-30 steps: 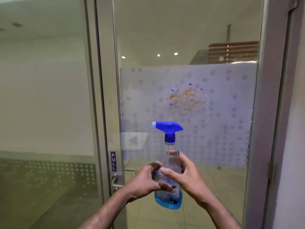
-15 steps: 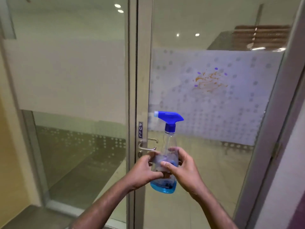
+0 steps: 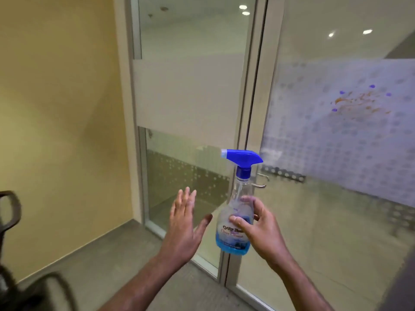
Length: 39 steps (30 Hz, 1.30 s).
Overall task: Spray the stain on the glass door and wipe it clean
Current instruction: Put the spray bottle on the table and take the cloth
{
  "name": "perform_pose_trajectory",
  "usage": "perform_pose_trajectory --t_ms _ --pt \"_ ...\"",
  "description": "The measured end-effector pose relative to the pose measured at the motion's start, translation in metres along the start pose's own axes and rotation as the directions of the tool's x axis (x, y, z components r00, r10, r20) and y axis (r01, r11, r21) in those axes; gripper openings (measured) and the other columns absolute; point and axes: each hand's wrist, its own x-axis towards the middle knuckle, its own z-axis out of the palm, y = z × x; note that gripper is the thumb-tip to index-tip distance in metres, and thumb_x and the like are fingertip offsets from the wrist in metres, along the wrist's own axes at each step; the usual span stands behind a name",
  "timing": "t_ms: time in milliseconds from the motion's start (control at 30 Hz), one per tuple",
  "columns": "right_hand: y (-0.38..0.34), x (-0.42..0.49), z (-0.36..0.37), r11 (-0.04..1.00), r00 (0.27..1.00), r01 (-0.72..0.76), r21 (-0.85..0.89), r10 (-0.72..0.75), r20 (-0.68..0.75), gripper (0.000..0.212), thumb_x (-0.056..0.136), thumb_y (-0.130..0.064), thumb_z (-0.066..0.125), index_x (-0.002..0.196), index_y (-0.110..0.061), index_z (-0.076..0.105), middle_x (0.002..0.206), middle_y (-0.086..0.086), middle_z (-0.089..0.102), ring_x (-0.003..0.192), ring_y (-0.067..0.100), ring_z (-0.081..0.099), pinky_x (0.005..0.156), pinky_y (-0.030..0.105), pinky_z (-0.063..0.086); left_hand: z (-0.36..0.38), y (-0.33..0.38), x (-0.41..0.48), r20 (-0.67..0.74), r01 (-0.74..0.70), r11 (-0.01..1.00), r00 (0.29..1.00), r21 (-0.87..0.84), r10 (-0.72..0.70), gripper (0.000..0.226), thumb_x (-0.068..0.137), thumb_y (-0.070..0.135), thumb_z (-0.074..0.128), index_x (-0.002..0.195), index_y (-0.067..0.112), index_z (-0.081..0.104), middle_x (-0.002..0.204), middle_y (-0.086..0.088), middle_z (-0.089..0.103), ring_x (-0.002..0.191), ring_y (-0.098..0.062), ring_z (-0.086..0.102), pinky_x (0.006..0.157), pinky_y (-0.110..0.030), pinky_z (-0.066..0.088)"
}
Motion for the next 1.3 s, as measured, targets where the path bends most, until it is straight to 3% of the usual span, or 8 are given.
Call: perform_pose_trajectory --t_ms 100,267,467,667,900,1033,1167,1300 --pt "-0.012 -0.021 0.036 1.0 0.996 0.008 0.017 -0.01 0.089 0.044 0.084 -0.017 0.084 0.117 -0.036 0.064 0.108 -0.006 0.077 0.095 0.009 0.076 0.081 0.045 0.066 -0.04 -0.02 -0.038 -0.076 0.049 0.985 0.996 0.163 -0.037 0.099 0.087 0.087 0.005 0.165 0.027 -0.005 0.172 0.008 -0.022 0.156 -0.007 -0.028 0.129 -0.034 -0.012" --pt "-0.043 -0.056 0.115 0.993 0.969 0.031 0.114 -0.058 0.24 0.038 0.086 -0.014 0.082 0.114 -0.036 0.065 0.104 -0.012 0.077 0.092 0.006 0.076 0.067 0.024 0.063 -0.123 -0.059 -0.1 -0.2 0.16 0.935 0.975 0.318 -0.099 0.088 0.096 0.074 0.017 0.163 0.025 -0.013 0.172 0.002 -0.025 0.157 -0.012 -0.029 0.123 -0.023 -0.025" --pt "-0.081 -0.105 0.239 0.986 0.916 -0.012 0.168 -0.057 0.398 0.037 0.088 -0.013 0.08 0.116 -0.031 0.065 0.106 -0.008 0.078 0.096 0.012 0.077 0.077 0.036 0.064 -0.226 -0.133 -0.191 -0.252 0.324 0.859 0.938 0.396 -0.238 0.09 0.095 0.077 0.009 0.162 0.025 -0.019 0.169 0.004 -0.033 0.156 -0.012 -0.032 0.131 -0.039 -0.012" --pt "-0.108 -0.161 0.379 0.995 0.874 0.001 0.096 -0.048 0.484 0.041 0.085 -0.014 0.082 0.117 -0.029 0.062 0.105 -0.011 0.072 0.092 0.003 0.073 0.062 0.015 0.059 -0.33 -0.225 -0.292 -0.336 0.432 0.789 0.892 0.437 -0.302 0.082 0.1 0.074 0.016 0.163 0.032 -0.015 0.171 0.01 -0.027 0.158 -0.01 -0.025 0.13 -0.031 -0.014" --pt "-0.132 -0.217 0.516 0.983 0.819 -0.107 0.149 0.002 0.573 0.048 0.086 -0.012 0.08 0.128 -0.019 0.059 0.12 -0.003 0.068 0.113 0.019 0.066 0.093 0.053 0.062 -0.419 -0.31 -0.377 -0.406 0.654 0.629 0.755 0.419 -0.515 0.088 0.092 0.079 0.015 0.162 0.035 -0.013 0.168 0.012 -0.031 0.156 -0.01 -0.029 0.127 -0.035 -0.017" --pt "-0.128 -0.223 0.575 0.963 0.772 -0.184 0.195 0.018 0.636 0.048 0.083 -0.014 0.083 0.124 -0.027 0.062 0.118 -0.012 0.068 0.112 0.015 0.064 0.095 0.051 0.061 -0.442 -0.338 -0.401 -0.427 0.714 0.571 0.7 0.405 -0.572 0.091 0.089 0.08 0.01 0.164 0.031 -0.01 0.17 0.008 -0.029 0.157 -0.011 -0.028 0.128 -0.036 -0.015" --pt "-0.115 -0.222 0.624 0.952 0.722 -0.204 0.228 -0.011 0.692 0.045 0.083 -0.013 0.084 0.119 -0.03 0.063 0.118 -0.013 0.068 0.114 0.015 0.065 0.082 0.029 0.064 -0.449 -0.361 -0.417 -0.44 0.728 0.526 0.685 0.44 -0.58 0.086 0.095 0.074 0.016 0.164 0.029 -0.01 0.169 0.007 -0.03 0.156 -0.01 -0.03 0.126 -0.031 -0.02" --pt "-0.099 -0.217 0.667 0.957 0.657 -0.212 0.197 -0.01 0.754 0.047 0.086 -0.007 0.081 0.124 -0.027 0.062 0.127 -0.004 0.066 0.12 0.021 0.062 0.091 0.044 0.063 -0.452 -0.381 -0.431 -0.46 0.762 0.441 0.642 0.475 -0.613 0.083 0.096 0.074 0.007 0.162 0.027 -0.012 0.169 0.005 -0.029 0.157 -0.012 -0.027 0.125 -0.025 -0.024"
